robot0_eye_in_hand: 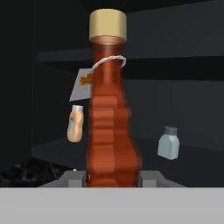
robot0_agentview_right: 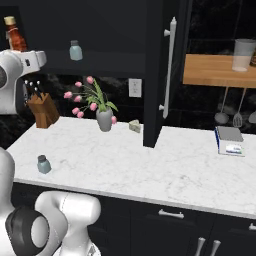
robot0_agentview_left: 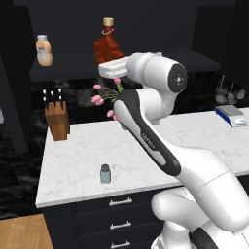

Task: Put the shaker and condiment bottle from the counter next to their counterparts in the cabinet.

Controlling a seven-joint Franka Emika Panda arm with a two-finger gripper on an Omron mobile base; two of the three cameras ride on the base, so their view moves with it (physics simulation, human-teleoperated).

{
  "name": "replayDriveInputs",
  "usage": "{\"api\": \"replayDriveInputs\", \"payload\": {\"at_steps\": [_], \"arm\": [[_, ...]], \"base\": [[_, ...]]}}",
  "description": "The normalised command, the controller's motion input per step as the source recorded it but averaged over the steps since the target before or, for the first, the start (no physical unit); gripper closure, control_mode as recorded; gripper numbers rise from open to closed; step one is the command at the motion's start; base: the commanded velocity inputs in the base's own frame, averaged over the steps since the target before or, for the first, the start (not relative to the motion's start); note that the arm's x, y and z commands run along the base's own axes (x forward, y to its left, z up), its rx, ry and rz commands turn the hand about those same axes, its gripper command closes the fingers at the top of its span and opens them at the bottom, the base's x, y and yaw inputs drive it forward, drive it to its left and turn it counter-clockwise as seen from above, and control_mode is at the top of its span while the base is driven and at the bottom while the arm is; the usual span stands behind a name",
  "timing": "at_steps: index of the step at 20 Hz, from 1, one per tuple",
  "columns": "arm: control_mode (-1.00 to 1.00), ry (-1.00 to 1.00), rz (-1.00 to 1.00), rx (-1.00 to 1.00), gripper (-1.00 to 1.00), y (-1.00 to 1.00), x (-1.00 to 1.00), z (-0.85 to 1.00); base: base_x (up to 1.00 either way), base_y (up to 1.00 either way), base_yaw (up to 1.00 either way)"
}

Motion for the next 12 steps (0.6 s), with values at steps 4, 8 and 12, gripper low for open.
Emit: {"api": "replayDriveInputs", "payload": {"at_steps": [4,8,12], "arm": [[-1.00,0.08,0.00,0.10,1.00,0.03,0.37,0.18],[-1.00,0.03,0.00,0.05,1.00,0.06,0.19,0.19],[-1.00,0.00,0.00,0.00,1.00,0.28,0.00,0.00]], "base": [[0.00,0.00,0.00],[0.00,0.00,0.00],[0.00,0.00,0.00]]}}
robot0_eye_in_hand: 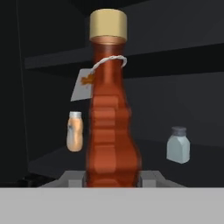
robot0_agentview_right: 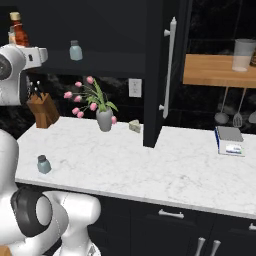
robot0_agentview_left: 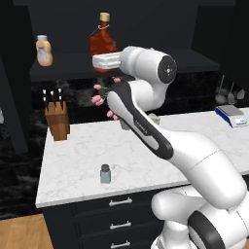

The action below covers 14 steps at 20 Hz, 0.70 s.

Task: Put the shaker and condiment bottle from the counter next to their counterparts in the cabinet.

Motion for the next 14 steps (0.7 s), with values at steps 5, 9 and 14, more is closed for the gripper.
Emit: {"api": "replayDriveInputs", "payload": {"at_steps": [5,9,14], "arm": [[-1.00,0.00,0.00,0.01,1.00,0.38,0.00,0.00],[-1.00,0.11,0.01,0.06,1.00,0.26,0.18,0.00],[-1.00,0.11,0.02,0.03,1.00,0.22,0.41,-0.02]], "base": [[0.00,0.00,0.00],[0.00,0.00,0.00],[0.00,0.00,0.00]]}}
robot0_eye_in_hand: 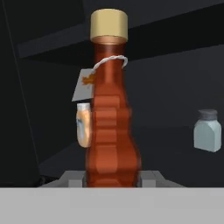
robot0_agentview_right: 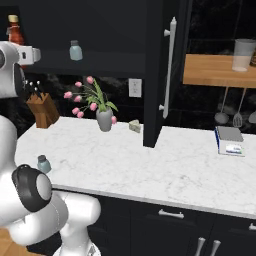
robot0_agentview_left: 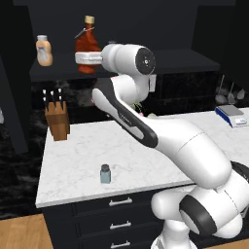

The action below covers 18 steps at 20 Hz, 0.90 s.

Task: Put the shaker and condiment bottle from the counter next to their counterparts in the cabinet.

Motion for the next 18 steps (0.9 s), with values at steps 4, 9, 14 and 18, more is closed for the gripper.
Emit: {"api": "replayDriveInputs", "payload": {"at_steps": [4,9,14,18], "arm": [[-1.00,0.00,0.01,0.00,1.00,0.13,0.29,-0.11],[-1.00,-0.02,0.02,0.00,1.00,0.16,0.19,-0.25],[-1.00,-0.06,0.02,0.00,1.00,0.14,0.21,-0.25],[-1.00,-0.04,0.02,0.00,1.00,0.13,0.29,-0.15]], "base": [[0.00,0.00,0.00],[0.00,0.00,0.00],[0.00,0.00,0.00],[0.00,0.00,0.00]]}}
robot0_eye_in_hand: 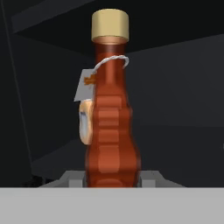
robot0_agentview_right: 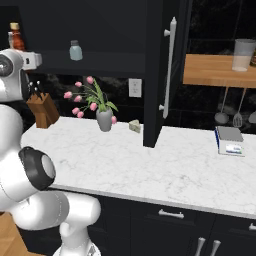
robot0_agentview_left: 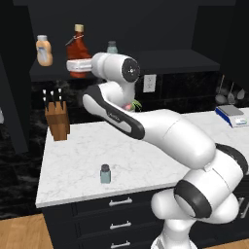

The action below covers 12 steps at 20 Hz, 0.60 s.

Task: Put the shaker and condiment bottle from the counter next to their counterparts in the cabinet.

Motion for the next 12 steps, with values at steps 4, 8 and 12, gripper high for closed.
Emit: {"api": "replayDriveInputs", "payload": {"at_steps": [4,8,12], "arm": [[-1.00,0.00,0.02,0.00,1.00,0.14,0.36,-0.04],[-1.00,0.00,0.01,0.00,1.00,0.15,0.36,-0.05],[-1.00,0.00,0.01,0.00,1.00,0.16,0.36,-0.04]], "base": [[0.00,0.00,0.00],[0.00,0.00,0.00],[0.00,0.00,0.00]]}}
